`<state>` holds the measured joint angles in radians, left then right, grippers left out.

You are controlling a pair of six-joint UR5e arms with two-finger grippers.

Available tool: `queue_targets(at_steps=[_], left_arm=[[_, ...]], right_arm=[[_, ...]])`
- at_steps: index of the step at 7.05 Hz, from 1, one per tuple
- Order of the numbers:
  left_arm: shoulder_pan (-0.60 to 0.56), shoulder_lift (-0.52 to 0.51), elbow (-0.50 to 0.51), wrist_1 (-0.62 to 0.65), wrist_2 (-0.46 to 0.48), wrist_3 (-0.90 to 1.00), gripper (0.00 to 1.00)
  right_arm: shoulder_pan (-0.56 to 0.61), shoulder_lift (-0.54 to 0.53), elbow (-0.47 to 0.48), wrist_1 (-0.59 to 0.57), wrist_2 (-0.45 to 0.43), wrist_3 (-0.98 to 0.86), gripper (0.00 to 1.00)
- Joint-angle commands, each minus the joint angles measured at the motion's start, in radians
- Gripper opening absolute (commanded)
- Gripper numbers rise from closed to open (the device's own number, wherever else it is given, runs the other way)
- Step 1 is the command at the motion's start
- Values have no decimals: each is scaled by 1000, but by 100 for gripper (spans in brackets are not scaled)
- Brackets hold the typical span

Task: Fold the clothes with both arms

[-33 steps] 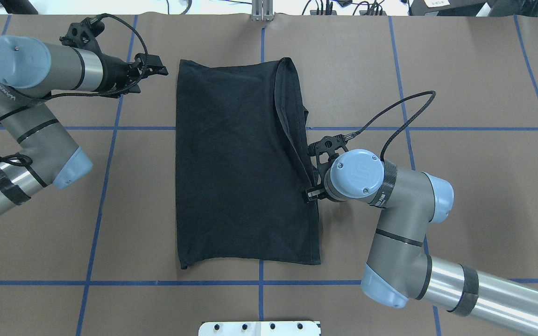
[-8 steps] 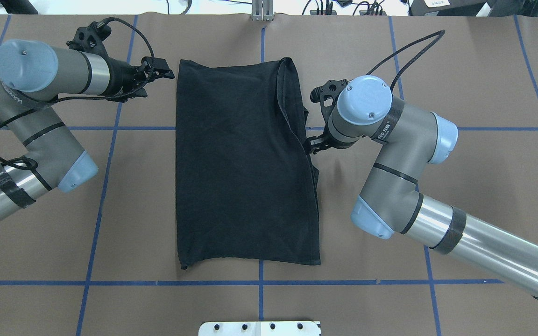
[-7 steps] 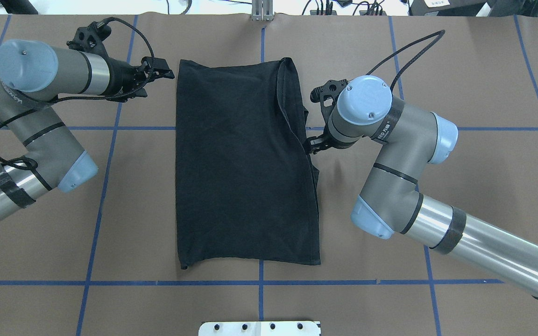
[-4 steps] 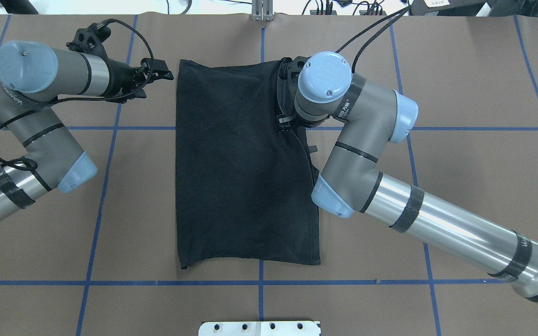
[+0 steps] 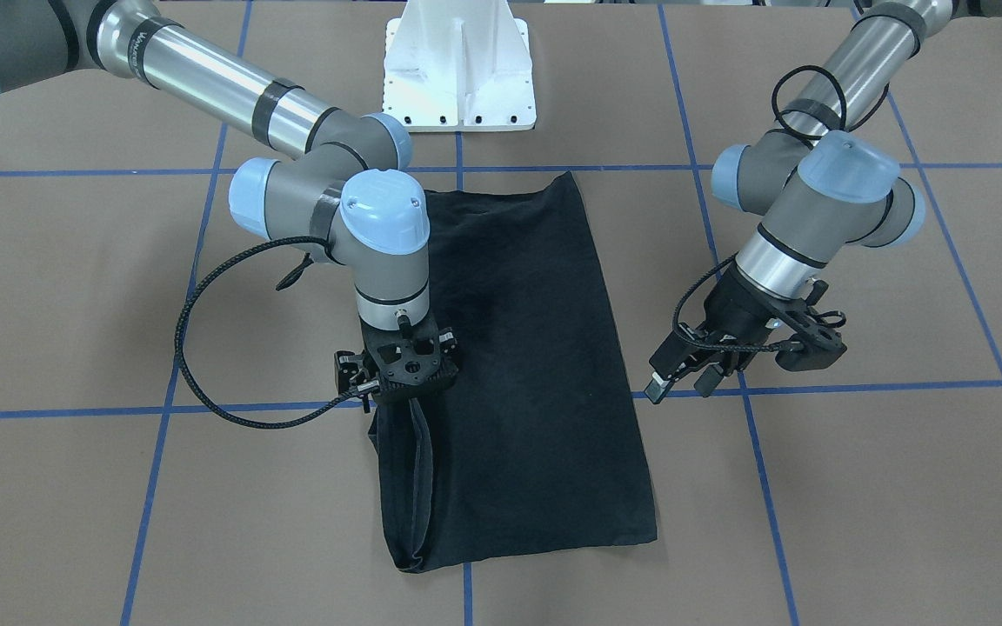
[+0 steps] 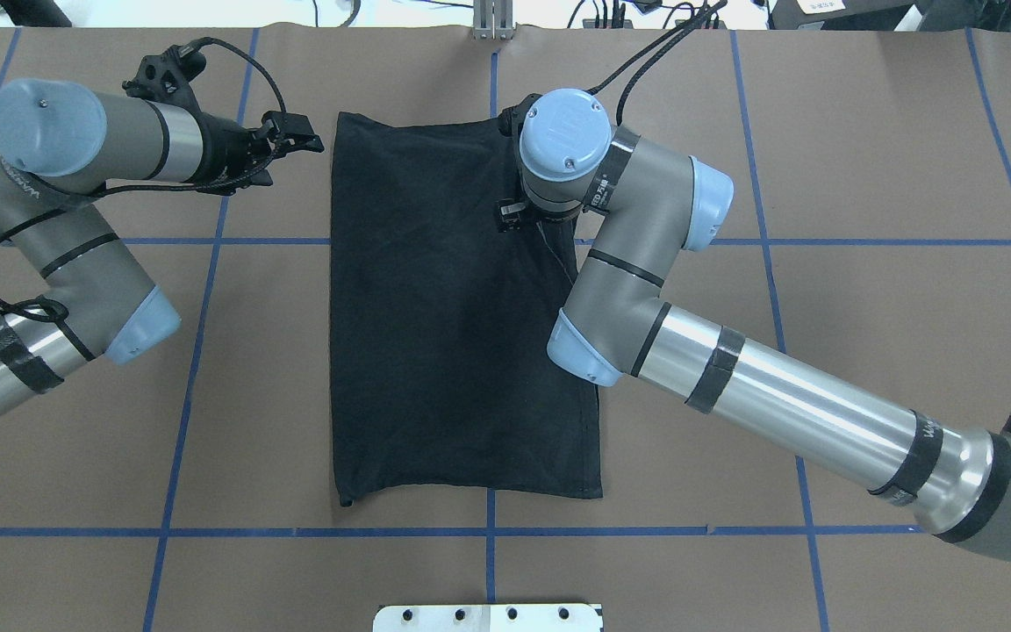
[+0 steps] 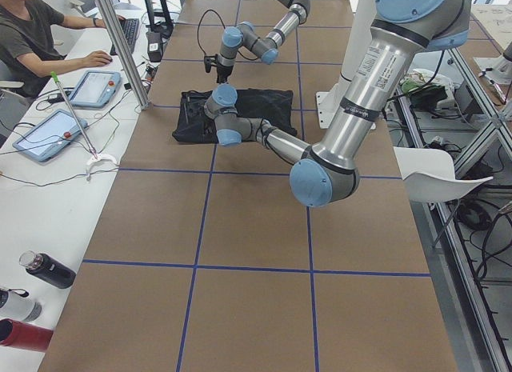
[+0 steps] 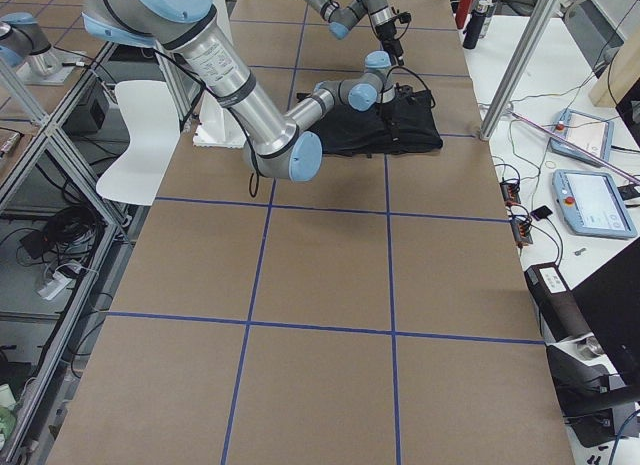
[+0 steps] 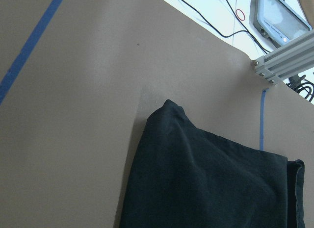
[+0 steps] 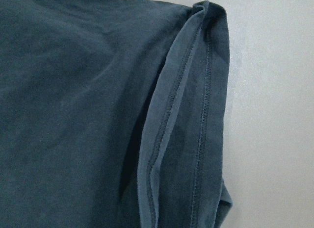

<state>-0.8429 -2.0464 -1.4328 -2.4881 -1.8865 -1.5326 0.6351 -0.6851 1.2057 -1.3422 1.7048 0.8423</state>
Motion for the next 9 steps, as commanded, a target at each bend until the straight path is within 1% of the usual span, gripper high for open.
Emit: queue_targets(at_steps=[1, 5, 9], left_arm=[[1, 0, 2, -2, 1, 0, 100], [1, -1, 2, 0, 1, 0, 100], [1, -9, -3, 3, 0, -1, 100]], right_arm=[[0, -1, -41, 26, -1, -2, 100], [9, -11, -49, 26, 3, -2, 100], [37, -62, -49, 26, 12, -11, 100]])
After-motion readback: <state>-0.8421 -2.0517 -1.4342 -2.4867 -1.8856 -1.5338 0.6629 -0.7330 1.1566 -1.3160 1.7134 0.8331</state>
